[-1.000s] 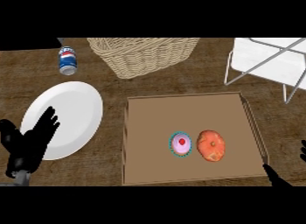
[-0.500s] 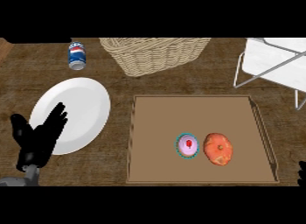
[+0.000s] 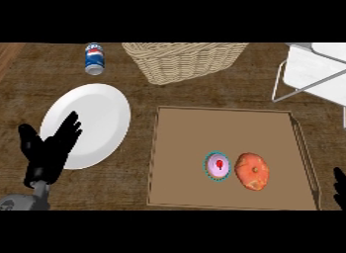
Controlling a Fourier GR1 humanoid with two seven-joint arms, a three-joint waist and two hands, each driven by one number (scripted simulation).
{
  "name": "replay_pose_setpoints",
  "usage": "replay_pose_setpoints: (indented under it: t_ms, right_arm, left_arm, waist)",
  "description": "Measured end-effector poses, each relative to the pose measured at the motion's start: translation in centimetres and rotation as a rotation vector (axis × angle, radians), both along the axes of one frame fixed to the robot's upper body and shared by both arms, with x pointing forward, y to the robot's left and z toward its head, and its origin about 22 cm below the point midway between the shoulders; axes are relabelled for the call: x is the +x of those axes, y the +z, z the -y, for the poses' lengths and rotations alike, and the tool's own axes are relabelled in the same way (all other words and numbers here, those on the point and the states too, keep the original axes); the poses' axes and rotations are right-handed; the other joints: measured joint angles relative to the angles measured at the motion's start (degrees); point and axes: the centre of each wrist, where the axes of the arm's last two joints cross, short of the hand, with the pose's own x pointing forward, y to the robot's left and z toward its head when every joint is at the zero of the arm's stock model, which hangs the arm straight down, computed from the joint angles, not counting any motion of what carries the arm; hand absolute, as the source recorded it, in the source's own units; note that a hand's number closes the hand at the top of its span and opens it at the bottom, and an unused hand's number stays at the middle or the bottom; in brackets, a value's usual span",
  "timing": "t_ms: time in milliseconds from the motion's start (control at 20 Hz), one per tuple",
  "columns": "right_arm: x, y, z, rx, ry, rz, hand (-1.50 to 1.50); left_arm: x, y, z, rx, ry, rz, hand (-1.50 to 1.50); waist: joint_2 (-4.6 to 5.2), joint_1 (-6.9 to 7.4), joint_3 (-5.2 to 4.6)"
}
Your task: Pick the cupcake from the tray and place it in the tiered shelf
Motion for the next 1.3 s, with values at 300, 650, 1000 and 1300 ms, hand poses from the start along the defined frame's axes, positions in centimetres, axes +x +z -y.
replay_pose_setpoints:
  t_ms: [300,650,1000,1300]
  right_arm:
    - [2.8,0.8,-1.3,-0.125,-0.003,-0.026,-1.5]
    - [5.4,0.4,-5.3,-0.2,0.041,-0.062,-1.5]
    - [7.5,-1.2,-8.7,-0.248,0.042,-0.128,-1.5]
    - [8.3,-2.2,-10.1,-0.31,0.047,-0.165,-1.5]
  left_arm:
    - [0.4,0.3,0.3,0.0,-0.017,-0.012,0.0]
    - [0.5,0.0,0.7,0.002,-0.011,-0.019,0.0]
    - [0.0,-0.4,0.0,0.003,0.0,-0.019,0.0]
    - [-0.1,-0.4,-0.2,-0.003,0.008,-0.025,0.0]
  waist:
    - [0.0,0.71,0.0]
    - [-0.24,0.55,0.16]
    - [-0.55,-0.43,0.38]
    - [-0.68,-1.01,0.47]
